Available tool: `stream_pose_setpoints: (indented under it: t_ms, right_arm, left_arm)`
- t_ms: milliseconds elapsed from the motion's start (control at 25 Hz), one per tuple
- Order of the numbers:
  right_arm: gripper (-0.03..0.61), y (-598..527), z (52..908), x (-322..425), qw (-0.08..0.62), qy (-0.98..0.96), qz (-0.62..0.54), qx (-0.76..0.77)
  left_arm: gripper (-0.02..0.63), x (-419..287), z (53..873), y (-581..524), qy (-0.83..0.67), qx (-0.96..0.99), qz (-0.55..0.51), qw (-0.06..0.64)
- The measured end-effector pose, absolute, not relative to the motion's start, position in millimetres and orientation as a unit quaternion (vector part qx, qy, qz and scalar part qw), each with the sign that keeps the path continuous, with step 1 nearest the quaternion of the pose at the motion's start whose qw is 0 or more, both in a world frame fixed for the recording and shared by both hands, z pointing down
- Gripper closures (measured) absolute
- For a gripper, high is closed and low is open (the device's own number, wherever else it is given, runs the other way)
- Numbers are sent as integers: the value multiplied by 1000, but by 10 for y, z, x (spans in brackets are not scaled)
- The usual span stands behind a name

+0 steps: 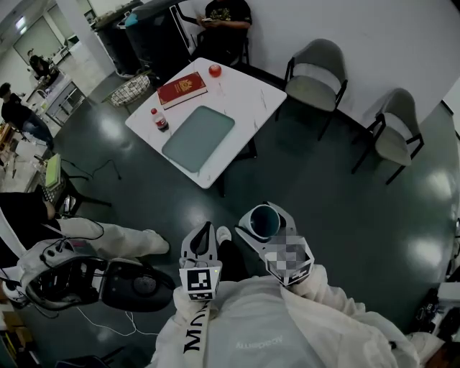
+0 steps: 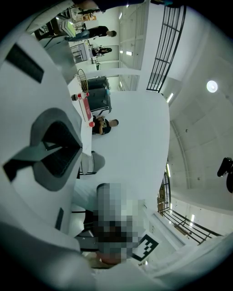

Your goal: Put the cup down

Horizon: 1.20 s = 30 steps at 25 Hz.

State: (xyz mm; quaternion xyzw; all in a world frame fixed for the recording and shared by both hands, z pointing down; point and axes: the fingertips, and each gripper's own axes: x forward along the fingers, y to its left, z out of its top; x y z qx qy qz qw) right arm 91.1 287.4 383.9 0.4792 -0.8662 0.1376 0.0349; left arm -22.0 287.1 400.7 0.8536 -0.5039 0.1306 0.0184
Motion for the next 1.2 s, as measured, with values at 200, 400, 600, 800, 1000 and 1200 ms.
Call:
stream_pose_setpoints:
  t_ms: [200, 400, 600, 800, 1000, 1200]
  right_arm:
    - [170, 2585, 3899, 800, 42, -866, 145, 477]
    - [170, 2267, 3909, 678, 49, -865, 152, 476]
    - [170, 1942, 3905, 541, 54, -865, 154, 475]
    - [170, 1676, 3875, 420, 58, -866, 157, 472]
    - [170, 1357, 3864, 357, 62, -863, 161, 475]
    - [170, 1103, 3862, 280, 66, -861, 164, 477]
  left_arm:
    - [603, -314, 4056, 2590, -504, 853, 132, 29]
    - [603, -422, 4098, 2260, -501, 853, 139, 38]
    - [603, -522, 4059, 1943, -501, 854, 137, 40]
    - [603, -631, 4039, 1654, -502, 852, 138, 48]
    - [603, -661, 4017, 1301, -496, 856, 138, 50]
    - [603, -680, 3998, 1025, -489, 860, 136, 55]
